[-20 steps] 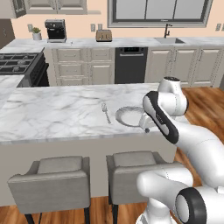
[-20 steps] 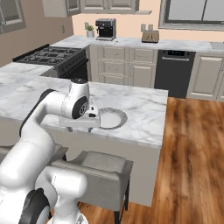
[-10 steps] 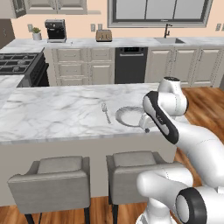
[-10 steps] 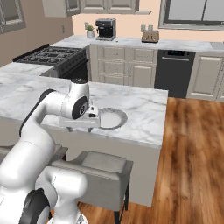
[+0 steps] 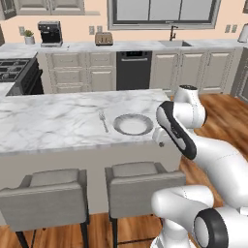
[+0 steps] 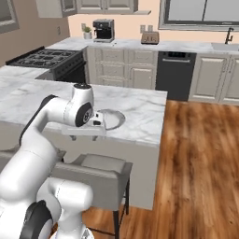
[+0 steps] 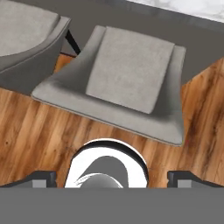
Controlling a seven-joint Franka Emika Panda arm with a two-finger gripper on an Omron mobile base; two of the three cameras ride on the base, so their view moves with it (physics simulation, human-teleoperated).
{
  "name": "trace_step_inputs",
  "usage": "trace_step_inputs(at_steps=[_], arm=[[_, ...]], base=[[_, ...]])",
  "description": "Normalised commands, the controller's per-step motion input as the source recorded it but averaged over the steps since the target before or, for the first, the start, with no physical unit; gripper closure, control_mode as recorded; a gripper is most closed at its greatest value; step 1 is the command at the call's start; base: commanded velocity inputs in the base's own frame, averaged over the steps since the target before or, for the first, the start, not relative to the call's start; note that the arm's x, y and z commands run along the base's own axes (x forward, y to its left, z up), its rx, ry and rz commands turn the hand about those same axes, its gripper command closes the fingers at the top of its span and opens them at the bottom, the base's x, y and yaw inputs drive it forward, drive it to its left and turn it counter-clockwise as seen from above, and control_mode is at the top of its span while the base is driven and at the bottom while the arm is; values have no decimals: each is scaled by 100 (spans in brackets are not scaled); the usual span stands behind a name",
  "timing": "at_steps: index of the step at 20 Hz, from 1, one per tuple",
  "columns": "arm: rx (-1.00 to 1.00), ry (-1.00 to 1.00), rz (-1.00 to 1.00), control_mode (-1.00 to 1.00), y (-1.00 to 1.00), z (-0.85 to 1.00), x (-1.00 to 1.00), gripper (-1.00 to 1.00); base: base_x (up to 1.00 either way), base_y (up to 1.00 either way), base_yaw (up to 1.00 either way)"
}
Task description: Take the fork and place it on the left side of the plate. Then take the spoon and place it on the right side of the plate. Make sure they're directly next to the plate.
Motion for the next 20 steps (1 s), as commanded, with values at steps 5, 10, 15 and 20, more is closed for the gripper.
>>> trace_step_inputs(at_steps=[5,10,15,20], arm=[[0,0,0,100,0,0,0,-100],[0,0,0,100,0,0,0,-100],[0,0,0,100,0,0,0,-100],[0,0,0,100,0,0,0,-100]], base=[[-1,-76,-13],[8,-78,-7],[29,-72,0],[48,-63,0]])
